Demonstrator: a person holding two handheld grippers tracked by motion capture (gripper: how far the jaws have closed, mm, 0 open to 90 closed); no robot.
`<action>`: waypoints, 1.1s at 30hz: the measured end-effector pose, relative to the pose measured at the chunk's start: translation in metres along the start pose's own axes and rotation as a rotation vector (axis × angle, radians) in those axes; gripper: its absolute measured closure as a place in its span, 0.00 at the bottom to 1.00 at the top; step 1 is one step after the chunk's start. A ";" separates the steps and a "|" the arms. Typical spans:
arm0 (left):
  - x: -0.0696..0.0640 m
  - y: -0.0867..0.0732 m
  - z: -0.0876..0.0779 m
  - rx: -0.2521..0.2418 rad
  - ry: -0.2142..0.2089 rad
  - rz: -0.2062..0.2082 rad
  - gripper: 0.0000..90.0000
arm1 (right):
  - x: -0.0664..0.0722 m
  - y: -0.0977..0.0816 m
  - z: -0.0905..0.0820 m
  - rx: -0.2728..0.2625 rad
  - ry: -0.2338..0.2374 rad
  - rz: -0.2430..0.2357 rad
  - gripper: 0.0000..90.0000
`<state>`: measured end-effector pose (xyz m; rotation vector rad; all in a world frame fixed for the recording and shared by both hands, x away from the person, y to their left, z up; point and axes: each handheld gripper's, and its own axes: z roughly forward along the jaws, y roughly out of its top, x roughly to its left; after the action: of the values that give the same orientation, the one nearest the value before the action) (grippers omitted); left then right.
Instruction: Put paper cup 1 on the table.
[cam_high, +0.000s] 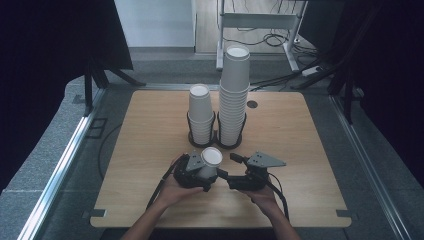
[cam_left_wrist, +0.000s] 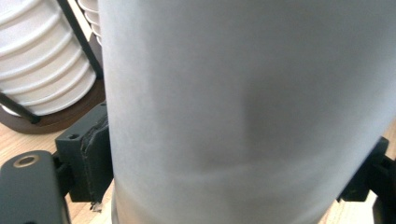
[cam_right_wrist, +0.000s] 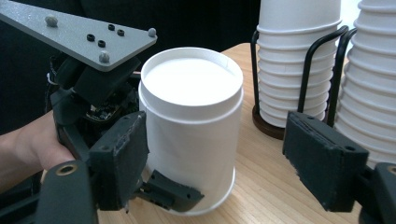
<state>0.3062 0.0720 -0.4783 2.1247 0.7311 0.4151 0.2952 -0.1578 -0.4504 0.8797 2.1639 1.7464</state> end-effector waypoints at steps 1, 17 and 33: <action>-0.001 0.000 0.000 0.003 -0.001 0.005 0.14 | 0.000 0.000 0.001 0.003 0.003 0.001 0.24; -0.014 0.002 0.006 0.037 -0.042 0.052 0.14 | 0.003 -0.008 0.022 0.032 0.049 0.052 0.20; -0.015 0.000 0.012 0.043 -0.079 0.018 0.12 | 0.008 -0.012 0.029 0.027 0.027 0.037 0.25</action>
<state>0.3009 0.0552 -0.4858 2.1765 0.6820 0.3262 0.3001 -0.1306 -0.4680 0.9137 2.2068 1.7598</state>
